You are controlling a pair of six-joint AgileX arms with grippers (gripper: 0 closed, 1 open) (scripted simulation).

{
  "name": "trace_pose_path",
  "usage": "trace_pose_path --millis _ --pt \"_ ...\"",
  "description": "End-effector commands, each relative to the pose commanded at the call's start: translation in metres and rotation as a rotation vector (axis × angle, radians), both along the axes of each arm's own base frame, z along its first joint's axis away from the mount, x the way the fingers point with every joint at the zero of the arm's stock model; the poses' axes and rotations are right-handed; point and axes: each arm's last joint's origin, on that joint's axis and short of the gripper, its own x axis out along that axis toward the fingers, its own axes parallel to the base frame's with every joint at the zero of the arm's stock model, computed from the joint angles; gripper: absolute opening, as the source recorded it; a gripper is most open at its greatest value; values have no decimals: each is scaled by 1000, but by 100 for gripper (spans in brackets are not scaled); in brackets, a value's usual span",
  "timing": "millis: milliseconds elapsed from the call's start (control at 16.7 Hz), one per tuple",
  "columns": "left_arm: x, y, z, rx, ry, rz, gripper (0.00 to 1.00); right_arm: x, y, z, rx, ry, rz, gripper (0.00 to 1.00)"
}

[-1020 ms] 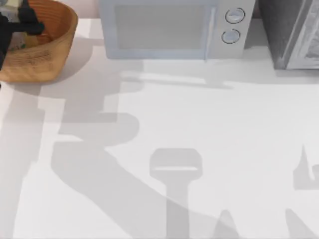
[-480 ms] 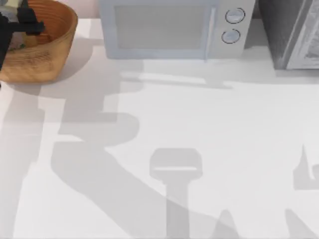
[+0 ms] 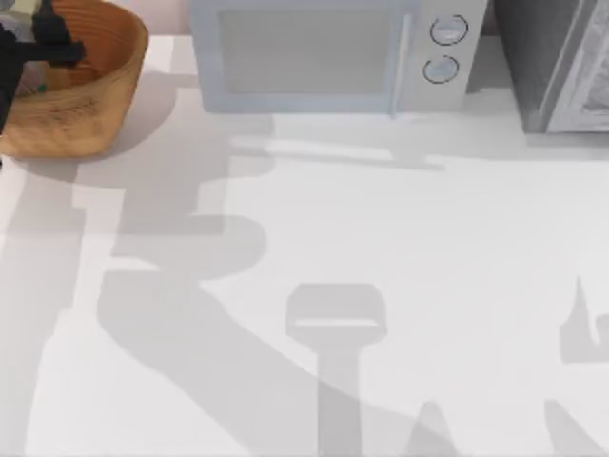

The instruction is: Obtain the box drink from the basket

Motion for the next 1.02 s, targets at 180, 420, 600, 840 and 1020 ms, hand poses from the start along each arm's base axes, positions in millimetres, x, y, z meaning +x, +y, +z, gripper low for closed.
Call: trace_pose_path --millis 180,420,600,840,1020 --pt "4 0 16 0 0 0 0 0 0 0 0 0 0 100" --pt "9 1 63 0 0 0 0 0 0 0 0 0 0 100" --pt "8 0 104 0 0 0 0 0 0 0 0 0 0 100" --pt "1 0 143 0 0 0 0 0 0 0 0 0 0 100" --pt "0 0 149 0 0 0 0 0 0 0 0 0 0 100"
